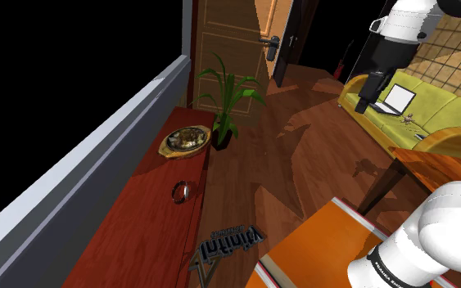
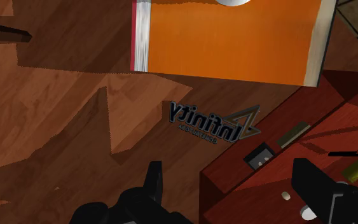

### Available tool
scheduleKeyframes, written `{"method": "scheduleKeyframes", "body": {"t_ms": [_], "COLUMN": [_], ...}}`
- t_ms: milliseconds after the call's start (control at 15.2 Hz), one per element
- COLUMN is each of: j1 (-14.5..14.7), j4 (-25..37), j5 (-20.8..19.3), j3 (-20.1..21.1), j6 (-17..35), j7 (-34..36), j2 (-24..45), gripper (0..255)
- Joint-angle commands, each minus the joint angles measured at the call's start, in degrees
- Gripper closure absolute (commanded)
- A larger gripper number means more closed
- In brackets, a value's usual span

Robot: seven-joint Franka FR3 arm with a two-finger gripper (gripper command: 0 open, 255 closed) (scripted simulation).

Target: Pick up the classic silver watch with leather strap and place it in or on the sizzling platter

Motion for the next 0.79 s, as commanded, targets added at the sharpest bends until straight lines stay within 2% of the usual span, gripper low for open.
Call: {"method": "scheduleKeyframes", "body": {"t_ms": [0,726], "j1": [0.0,3.23], "j4": [0.0,-3.87], "j5": [0.0,7.91], "j3": [0.0,10.7], "j6": [0.0,13.84], "j7": [0.0,13.41], "j2": [0.0,9.67], "gripper": [0,0]}}
